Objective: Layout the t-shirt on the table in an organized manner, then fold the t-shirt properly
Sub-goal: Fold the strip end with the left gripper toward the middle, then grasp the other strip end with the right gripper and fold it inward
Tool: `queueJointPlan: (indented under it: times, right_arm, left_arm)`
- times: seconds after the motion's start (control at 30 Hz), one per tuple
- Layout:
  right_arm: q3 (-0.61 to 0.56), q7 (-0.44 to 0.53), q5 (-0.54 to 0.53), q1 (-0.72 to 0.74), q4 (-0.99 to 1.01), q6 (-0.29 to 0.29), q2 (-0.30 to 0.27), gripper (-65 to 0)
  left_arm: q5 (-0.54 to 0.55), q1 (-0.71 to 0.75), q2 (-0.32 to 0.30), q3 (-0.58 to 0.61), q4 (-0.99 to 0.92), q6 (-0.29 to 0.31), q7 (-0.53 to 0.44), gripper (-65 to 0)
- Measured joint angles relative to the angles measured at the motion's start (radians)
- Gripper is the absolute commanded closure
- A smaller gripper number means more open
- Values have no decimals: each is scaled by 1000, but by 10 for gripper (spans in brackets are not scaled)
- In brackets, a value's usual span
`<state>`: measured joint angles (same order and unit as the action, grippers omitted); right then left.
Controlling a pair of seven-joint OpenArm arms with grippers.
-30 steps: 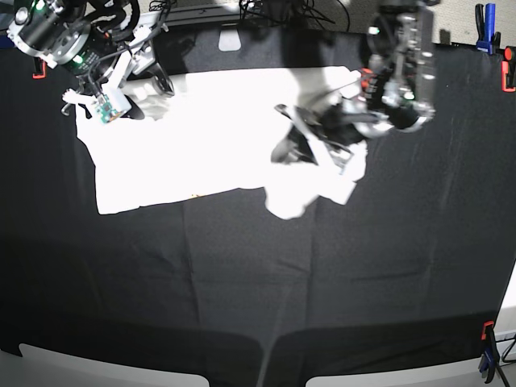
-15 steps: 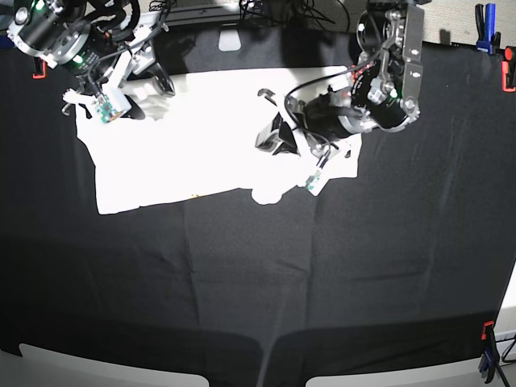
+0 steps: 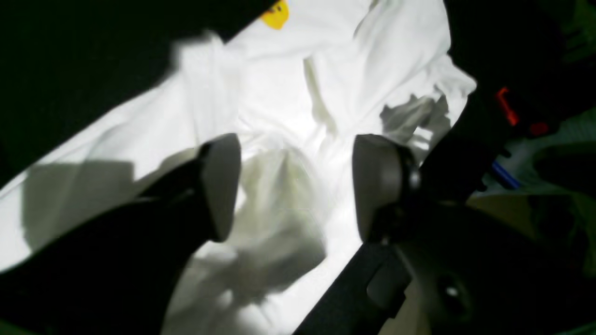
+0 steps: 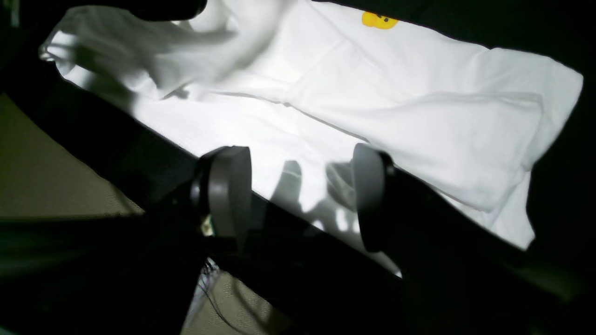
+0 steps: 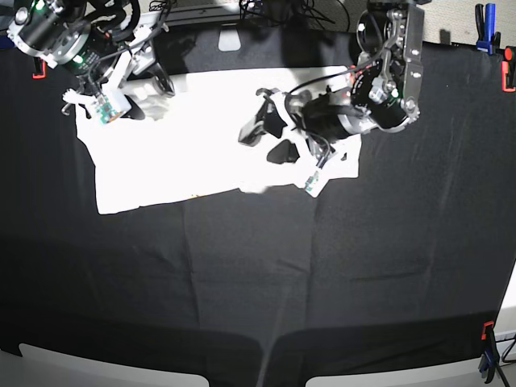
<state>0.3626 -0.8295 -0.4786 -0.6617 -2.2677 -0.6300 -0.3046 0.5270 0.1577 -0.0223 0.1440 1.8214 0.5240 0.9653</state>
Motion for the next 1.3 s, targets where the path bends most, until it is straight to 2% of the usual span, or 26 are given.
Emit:
queueJointPlan:
  times: [0.07, 0.13, 0.27, 0.33, 0.47, 0.6, 0.83, 0.93, 1.13, 1.2, 1.23, 1.3]
  right_arm:
    - [0, -9, 84, 16, 0, 70, 0, -336]
    - [8, -16, 159, 47, 1, 116, 0, -336]
    - [110, -9, 150, 148, 25, 191, 5, -336]
    - [189, -27, 95, 218, 78, 199, 4, -336]
    - [343, -104, 5, 359, 278, 157, 6, -336]
    - [482, -110, 31, 496, 473, 148, 12, -336]
    - [705, -167, 22, 657, 505, 156, 8, -336]
    - [722, -194, -24, 660, 505, 156, -15, -336]
    - [721, -215, -38, 659, 505, 156, -45, -336]
    - [720, -249, -47, 659, 505, 155, -49, -346]
    - [720, -278, -65, 659, 505, 143, -53, -359]
    - [713, -324, -116, 656, 504, 65, -61, -388]
  left_arm:
    - [0, 0, 0, 0, 0, 0, 0, -361]
    - [0, 0, 0, 0, 0, 0, 0, -361]
    - [0, -1, 0, 0, 0, 0, 0, -361]
    - [0, -2, 0, 0, 0, 0, 0, -361]
    - [0, -7, 0, 0, 0, 0, 0, -361]
    - [0, -14, 0, 0, 0, 0, 0, -361]
    - [0, -37, 0, 0, 0, 0, 0, -361]
    - [0, -40, 0, 0, 0, 0, 0, -361]
    - [0, -48, 0, 0, 0, 0, 0, -361]
    - [0, -48, 0, 0, 0, 0, 0, -361]
    - [0, -48, 0, 0, 0, 0, 0, -361]
    - [0, -47, 0, 0, 0, 0, 0, -361]
